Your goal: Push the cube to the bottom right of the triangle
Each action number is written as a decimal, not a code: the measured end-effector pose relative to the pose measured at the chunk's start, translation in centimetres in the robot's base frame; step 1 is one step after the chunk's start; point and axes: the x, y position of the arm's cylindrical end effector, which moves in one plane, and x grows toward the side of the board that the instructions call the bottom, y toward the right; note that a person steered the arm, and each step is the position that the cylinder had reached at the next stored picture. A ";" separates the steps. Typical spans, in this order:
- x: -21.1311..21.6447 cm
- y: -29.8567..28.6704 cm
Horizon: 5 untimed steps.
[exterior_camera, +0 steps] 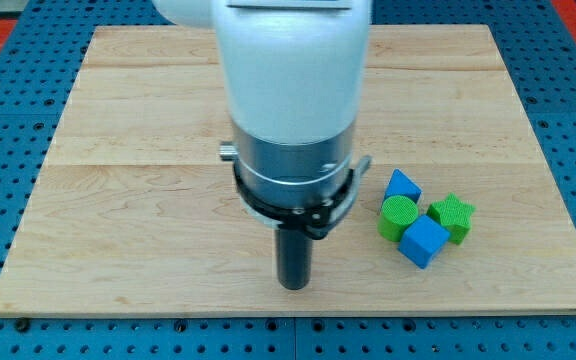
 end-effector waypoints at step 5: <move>-1.3 13.4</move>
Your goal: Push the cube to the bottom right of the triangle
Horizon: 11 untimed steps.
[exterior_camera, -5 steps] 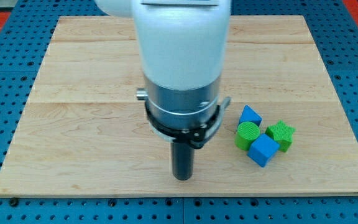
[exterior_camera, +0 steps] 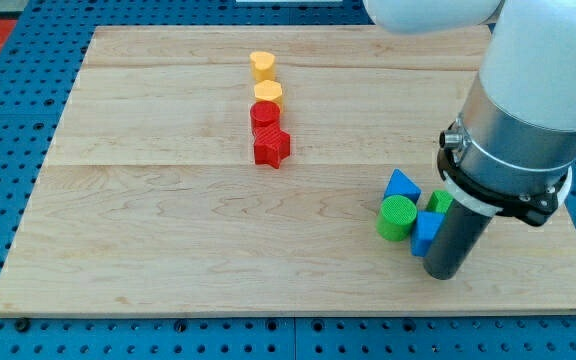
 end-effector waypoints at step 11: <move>-9.2 -2.6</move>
